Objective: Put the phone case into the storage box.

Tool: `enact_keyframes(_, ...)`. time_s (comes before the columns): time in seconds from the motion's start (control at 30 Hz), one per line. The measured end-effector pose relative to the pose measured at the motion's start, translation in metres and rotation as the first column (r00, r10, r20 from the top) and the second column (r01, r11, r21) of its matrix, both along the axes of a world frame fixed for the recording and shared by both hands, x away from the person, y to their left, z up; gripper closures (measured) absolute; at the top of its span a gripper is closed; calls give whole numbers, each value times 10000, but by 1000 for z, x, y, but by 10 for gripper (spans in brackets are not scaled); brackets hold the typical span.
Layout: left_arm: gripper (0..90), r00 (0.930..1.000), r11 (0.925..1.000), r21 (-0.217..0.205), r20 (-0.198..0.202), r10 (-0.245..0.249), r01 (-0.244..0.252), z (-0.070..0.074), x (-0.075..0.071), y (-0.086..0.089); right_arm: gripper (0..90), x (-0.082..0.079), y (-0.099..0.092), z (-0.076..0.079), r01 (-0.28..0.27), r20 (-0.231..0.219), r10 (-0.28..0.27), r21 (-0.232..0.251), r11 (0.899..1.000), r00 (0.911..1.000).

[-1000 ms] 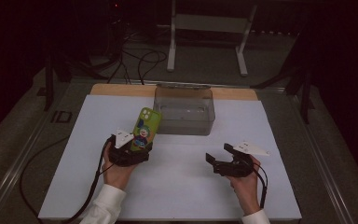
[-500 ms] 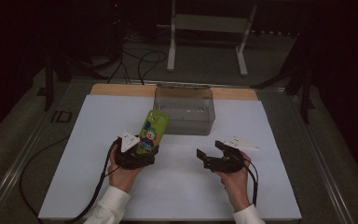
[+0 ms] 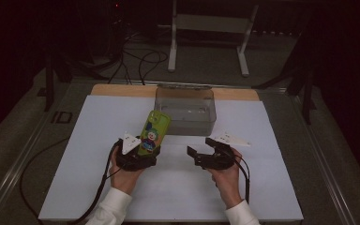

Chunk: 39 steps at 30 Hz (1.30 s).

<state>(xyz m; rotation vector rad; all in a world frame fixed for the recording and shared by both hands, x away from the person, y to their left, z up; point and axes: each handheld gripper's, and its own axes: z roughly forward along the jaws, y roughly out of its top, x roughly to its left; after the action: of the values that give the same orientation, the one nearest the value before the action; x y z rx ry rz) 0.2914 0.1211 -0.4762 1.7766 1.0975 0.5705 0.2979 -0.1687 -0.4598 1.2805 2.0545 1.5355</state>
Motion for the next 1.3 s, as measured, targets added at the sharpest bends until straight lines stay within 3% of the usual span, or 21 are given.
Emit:
enact_keyframes(0.5, 157, 9999, 9989, -458, -18, 129, -130, 1, -3, -4, 134, 10, 22, 6, -258, -201, 273, 699, 9972, 9994)
enact_keyframes(0.9, 157, 9997, 9958, -891, 54, 234, -228, 2, -7, -9, 147, 15, 39, 12, -707, -383, 772, 1500, 9862, 9963)
enact_keyframes(1.3, 157, 9992, 9950, -920, 83, 393, -384, 3, -11, -15, 297, 20, 62, 9, -937, -741, 1105, 2007, 9752, 9911)
